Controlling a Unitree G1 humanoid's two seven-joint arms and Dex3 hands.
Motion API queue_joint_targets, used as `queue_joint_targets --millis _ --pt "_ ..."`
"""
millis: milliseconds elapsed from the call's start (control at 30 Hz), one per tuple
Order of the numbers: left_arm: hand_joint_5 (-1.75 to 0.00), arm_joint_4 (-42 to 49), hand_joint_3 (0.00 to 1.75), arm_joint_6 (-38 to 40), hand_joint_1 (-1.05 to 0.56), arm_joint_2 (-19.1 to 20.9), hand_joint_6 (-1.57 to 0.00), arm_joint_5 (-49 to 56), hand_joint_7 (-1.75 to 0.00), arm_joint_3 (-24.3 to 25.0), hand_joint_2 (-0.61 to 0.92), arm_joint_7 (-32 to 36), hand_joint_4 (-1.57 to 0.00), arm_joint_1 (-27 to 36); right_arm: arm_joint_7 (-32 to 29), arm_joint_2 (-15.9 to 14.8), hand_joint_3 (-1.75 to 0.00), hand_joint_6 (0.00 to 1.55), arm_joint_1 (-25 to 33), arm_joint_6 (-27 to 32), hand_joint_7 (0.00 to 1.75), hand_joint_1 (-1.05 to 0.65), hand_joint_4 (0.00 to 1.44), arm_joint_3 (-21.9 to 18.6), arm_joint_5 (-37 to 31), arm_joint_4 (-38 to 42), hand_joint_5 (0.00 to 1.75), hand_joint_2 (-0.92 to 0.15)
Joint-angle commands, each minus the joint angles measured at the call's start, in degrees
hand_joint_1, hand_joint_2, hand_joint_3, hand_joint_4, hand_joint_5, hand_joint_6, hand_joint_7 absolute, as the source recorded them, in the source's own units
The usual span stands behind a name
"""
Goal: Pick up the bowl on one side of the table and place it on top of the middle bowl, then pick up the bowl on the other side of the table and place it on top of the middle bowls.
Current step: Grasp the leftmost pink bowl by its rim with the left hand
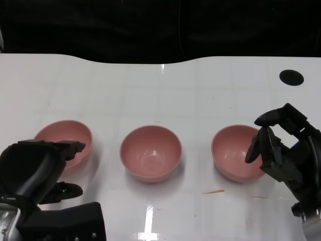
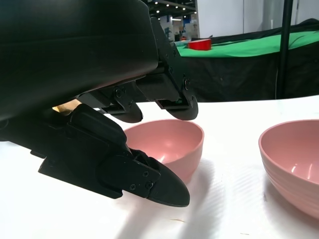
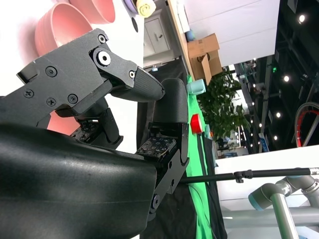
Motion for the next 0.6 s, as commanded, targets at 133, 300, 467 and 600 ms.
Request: queue_joint_targets --millis 133,300,467,600 --pt "0.00 -0.79 0.00 1.83 -0.77 1.55 -0.69 -0.23 0.00 0.38 0.82 -3.67 -0.69 -1.81 0.16 -0.64 -1.04 0.79 0.06 -1.49 1.44 -0.09 0.89 -0.96 0.10 0.27 1.69 -0.59" --pt "0.00 1.93 0.00 1.10 -0.76 2.81 -0.69 -1.44 0.00 0.45 0.82 -5.20 -0.69 -4.35 -0.05 -0.57 -1.04 0.76 -0.13 -0.95 1.47 -0.10 0.86 -0.87 0.32 0.03 1.71 -0.59" --pt "0.00 8.79 0.01 0.84 -0.78 2.92 -0.67 -2.13 0.00 -1.08 0.85 -5.37 -0.66 -8.47 0.17 -0.72 -1.07 0.75 -0.14 -1.88 1.49 -0.10 0.85 -0.74 -0.19 0.30 1.73 -0.58" --pt "0.00 13.12 0.01 0.36 -0.78 2.74 -0.67 -2.34 0.00 -2.26 0.86 -4.58 -0.66 -10.81 -0.25 -0.67 -1.05 0.77 -0.11 -0.79 1.47 -0.11 0.85 -0.81 0.25 -0.04 1.73 -0.58"
